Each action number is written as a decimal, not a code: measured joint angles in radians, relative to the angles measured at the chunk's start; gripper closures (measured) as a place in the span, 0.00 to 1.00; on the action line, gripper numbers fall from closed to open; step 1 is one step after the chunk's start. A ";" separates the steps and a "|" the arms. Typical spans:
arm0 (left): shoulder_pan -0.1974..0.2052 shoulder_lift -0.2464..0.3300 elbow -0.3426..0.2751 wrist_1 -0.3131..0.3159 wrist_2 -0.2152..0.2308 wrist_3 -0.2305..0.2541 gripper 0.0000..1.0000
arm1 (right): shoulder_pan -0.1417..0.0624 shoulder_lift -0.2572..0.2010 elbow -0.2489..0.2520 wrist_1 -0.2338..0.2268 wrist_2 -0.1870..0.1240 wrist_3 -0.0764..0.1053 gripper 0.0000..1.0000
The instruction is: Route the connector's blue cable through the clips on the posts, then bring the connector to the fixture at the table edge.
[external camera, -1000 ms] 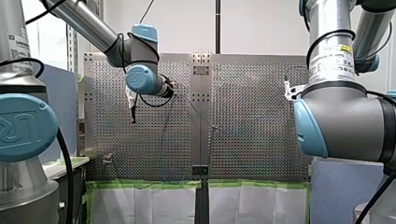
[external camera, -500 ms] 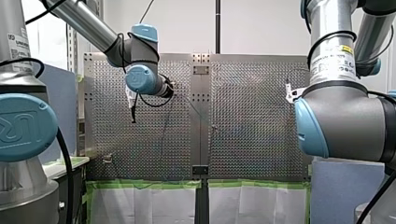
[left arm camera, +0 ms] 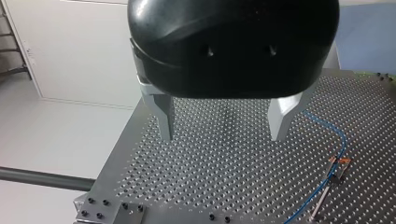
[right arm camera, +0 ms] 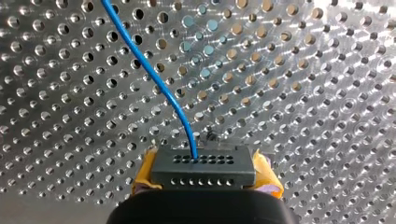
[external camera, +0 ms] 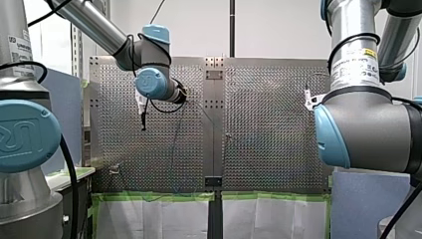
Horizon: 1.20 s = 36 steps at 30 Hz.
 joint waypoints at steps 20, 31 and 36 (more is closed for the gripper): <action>-0.001 0.000 0.009 -0.013 -0.001 0.002 0.01 | 0.004 -0.002 -0.035 0.029 -0.015 0.010 1.00; -0.002 0.000 0.009 -0.013 -0.001 0.002 0.01 | 0.005 -0.007 -0.037 0.086 -0.013 0.011 1.00; -0.002 0.000 0.009 -0.014 -0.001 0.002 0.01 | 0.005 -0.008 -0.035 0.086 -0.013 0.011 0.92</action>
